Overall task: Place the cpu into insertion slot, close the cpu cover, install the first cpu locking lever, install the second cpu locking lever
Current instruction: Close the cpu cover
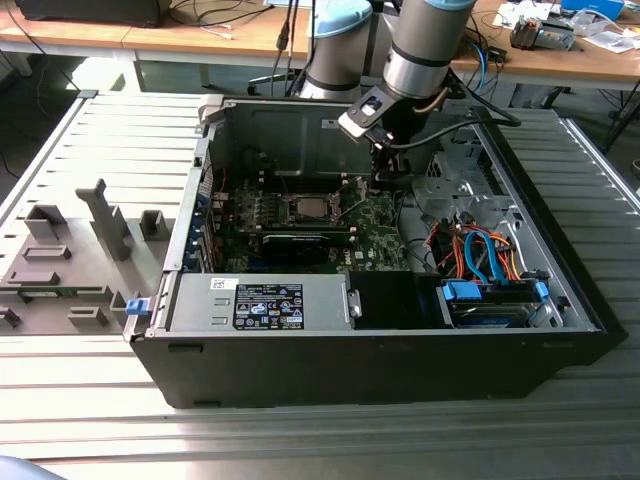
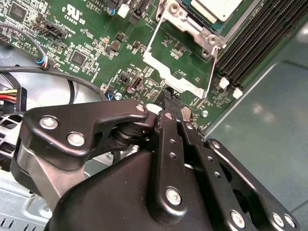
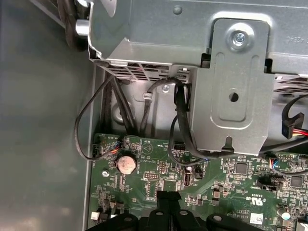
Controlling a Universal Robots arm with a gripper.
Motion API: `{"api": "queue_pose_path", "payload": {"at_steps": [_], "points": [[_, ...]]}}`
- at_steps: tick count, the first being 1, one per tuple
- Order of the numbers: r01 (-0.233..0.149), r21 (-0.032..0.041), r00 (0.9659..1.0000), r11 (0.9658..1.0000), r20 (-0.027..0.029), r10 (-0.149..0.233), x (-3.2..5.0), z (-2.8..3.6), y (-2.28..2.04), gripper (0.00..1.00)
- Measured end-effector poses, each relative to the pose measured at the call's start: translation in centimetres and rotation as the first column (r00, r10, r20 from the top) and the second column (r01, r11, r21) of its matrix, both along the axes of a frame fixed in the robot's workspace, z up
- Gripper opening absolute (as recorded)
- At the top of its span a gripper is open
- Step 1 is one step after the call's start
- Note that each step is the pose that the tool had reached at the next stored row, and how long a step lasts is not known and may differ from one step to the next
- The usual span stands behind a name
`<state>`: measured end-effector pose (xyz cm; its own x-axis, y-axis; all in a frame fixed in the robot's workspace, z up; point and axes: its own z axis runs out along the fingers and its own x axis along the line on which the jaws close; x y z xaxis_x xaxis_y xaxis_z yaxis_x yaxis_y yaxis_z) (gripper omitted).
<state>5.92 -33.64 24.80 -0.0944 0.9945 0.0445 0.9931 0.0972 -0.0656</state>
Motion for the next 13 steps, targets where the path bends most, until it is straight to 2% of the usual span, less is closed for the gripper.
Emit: {"api": "queue_pose_path", "payload": {"at_steps": [13], "points": [[0.000,0.0004,1.0000,1.0000,0.0000,0.000,-0.56,-0.03,0.00,0.11]]}}
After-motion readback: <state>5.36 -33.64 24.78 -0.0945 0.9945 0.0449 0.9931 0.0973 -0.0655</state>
